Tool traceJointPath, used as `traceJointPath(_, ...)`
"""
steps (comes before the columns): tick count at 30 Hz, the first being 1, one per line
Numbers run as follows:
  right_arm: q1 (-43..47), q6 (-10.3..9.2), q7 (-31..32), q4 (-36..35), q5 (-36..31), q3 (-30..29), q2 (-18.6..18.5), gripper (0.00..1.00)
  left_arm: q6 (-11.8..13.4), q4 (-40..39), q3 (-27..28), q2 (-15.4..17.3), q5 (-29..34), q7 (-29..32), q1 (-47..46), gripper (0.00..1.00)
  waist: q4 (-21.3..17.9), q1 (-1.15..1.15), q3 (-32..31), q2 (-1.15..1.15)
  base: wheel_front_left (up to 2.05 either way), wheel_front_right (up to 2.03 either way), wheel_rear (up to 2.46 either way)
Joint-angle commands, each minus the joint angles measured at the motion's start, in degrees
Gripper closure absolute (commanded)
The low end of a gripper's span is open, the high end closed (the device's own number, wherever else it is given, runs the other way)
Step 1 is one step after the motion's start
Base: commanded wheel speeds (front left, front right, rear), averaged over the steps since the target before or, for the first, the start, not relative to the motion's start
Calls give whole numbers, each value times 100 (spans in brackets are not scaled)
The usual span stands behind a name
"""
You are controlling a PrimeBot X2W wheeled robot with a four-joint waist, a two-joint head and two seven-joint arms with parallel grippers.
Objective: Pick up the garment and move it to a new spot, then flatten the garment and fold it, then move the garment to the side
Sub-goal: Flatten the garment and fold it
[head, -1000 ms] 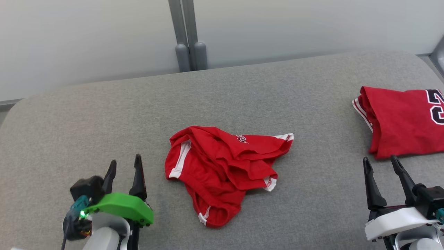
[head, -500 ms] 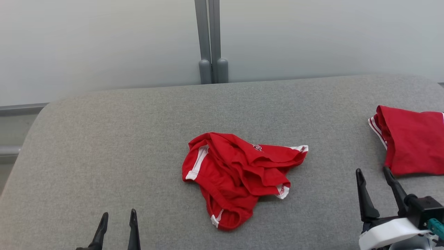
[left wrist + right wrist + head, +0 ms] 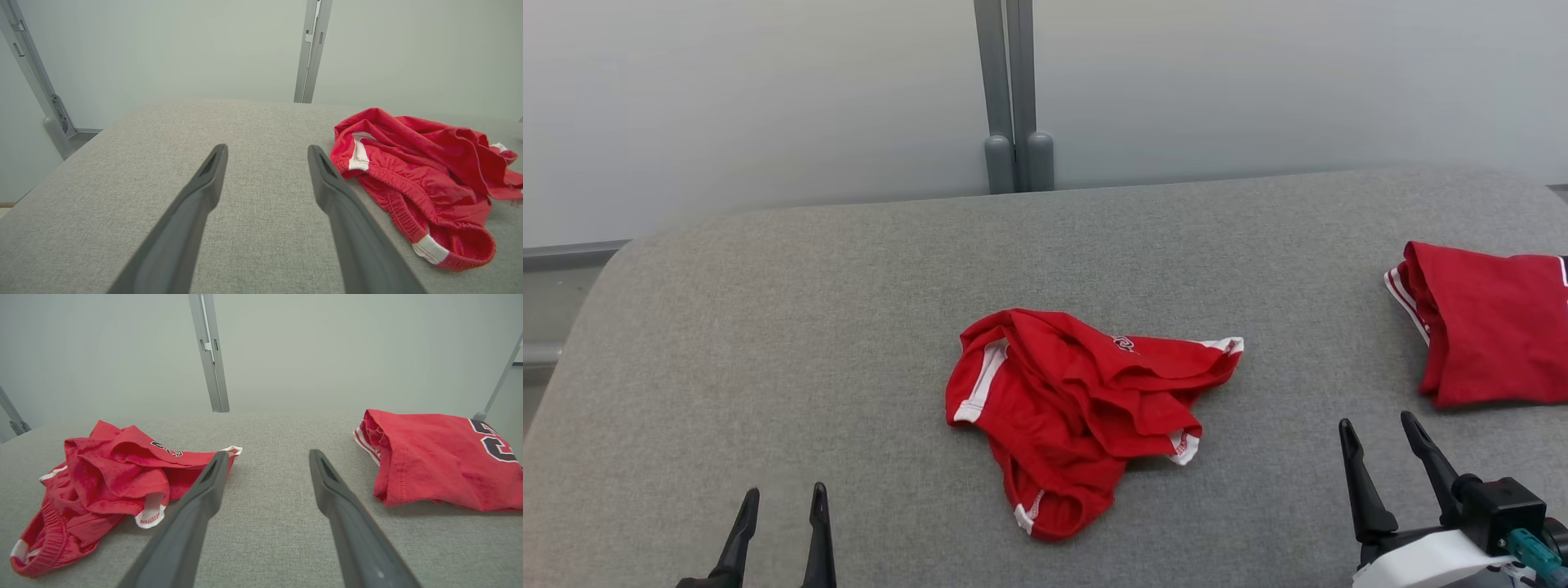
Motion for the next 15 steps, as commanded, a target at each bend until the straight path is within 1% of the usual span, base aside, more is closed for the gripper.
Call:
traceJointPath(1, -82, -2, 0, 19, 22, 35, -14, 0, -69, 42, 101, -10, 77, -17, -133, 0, -25, 0, 22, 0, 0, 0, 0)
traceJointPath(8, -120, -2, 0, 39, 22, 73, -17, 0, -94, 90, 73, -13, 20, -17, -199, 0, -67, 0, 25, 0, 0, 0, 0)
traceJointPath(12, -163, -2, 0, 38, 34, 78, -19, 0, -48, 102, 37, -13, -18, -17, -263, 0, -84, 0, 48, 0, 0, 0, 0)
traceJointPath(15, -186, -2, 0, 45, 48, 92, -20, 0, -85, 84, -198, -15, 102, -17, -340, 0, -93, 0, 71, 0, 0, 0, 0)
